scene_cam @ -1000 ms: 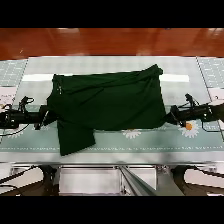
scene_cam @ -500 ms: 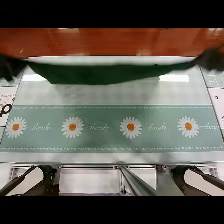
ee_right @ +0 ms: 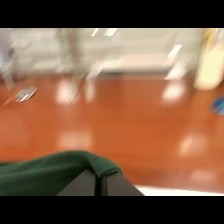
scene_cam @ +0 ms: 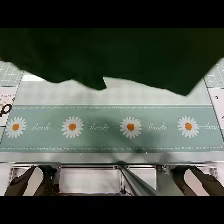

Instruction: Fold the shirts.

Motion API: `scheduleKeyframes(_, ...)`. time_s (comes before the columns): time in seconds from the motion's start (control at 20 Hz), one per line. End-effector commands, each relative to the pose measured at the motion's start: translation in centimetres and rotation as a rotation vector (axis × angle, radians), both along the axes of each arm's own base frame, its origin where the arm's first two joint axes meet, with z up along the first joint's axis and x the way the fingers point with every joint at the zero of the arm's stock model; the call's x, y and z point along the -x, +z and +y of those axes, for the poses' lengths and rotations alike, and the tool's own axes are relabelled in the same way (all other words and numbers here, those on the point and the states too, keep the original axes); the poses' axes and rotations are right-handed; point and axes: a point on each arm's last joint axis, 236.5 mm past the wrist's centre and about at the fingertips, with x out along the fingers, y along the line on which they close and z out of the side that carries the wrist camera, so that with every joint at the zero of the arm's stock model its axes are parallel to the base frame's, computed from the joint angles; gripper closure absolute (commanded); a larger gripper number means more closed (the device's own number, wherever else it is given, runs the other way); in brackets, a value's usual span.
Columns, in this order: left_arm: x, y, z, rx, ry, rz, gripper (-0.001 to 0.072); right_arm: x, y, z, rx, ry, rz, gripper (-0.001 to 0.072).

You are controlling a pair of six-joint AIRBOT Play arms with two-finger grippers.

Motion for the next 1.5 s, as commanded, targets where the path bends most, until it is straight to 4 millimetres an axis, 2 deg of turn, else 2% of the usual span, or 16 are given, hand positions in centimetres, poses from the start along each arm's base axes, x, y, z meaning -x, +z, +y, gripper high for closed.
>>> scheduleKeyframes(0.0,7.6,2.7,1.4,-0.136,0.291,-0.117,0.0690,7.3,1.9,-0.8,0.096,-0.142,-0.065,0.0689)
scheduleKeyframes(0.15,13.4,2.9,2.6,-0.161,0.430,-0.165,0.0690,11.5,1.2,-2.0,0.118,-0.249,-0.058,0.0689)
scheduleKeyframes(0.25,16.5,2.4,3.4,-0.165,0.447,-0.174,0.0690,13.2,0.1,-2.1,0.117,-0.260,-0.034,0.0689)
scheduleKeyframes(0.35,17.8,0.9,4.9,-0.127,0.456,-0.119,0.0690,13.5,-2.2,-2.0,0.105,-0.241,0.031,0.0689)
scheduleKeyframes(0.45,16.7,-1.6,6.3,-0.099,0.455,-0.009,0.0690,12.3,-5.5,-2.0,0.083,-0.224,0.147,0.0689)
scheduleKeyframes(0.55,13.5,-5.0,6.5,-0.086,0.419,0.119,0.0690,9.7,-8.9,-1.7,0.053,-0.179,0.246,0.0689)
scheduleKeyframes(0.7,6.1,-12.5,6.3,-0.078,0.370,0.361,0.0690,4.2,-15.3,-1.0,-0.017,-0.090,0.400,0.0689)
scheduleKeyframes(0.9,-5.5,-21.3,5.1,-0.014,0.278,0.542,0.0690,-5.2,-24.1,-0.8,-0.106,0.013,0.573,0.0689)
scheduleKeyframes(1.05,-14.2,-26.9,5.2,0.033,0.254,0.626,0.0690,-12.8,-30.0,-1.4,-0.192,0.051,0.651,0.0689)
scheduleKeyframes(1.2,-22.2,-34.0,6.0,0.080,0.271,0.722,0.0690,-19.8,-37.0,-2.0,-0.322,0.055,0.713,0.0689)
scheduleKeyframes(1.35,-27.8,-41.3,6.6,0.080,0.275,0.855,0.0690,-25.0,-42.6,-2.6,-0.373,0.063,0.790,0.0689)
scheduleKeyframes(1.45,-30.1,-44.8,6.6,0.111,0.281,0.934,0.0690,-27.4,-44.8,-2.9,-0.409,0.064,0.834,0.0689)
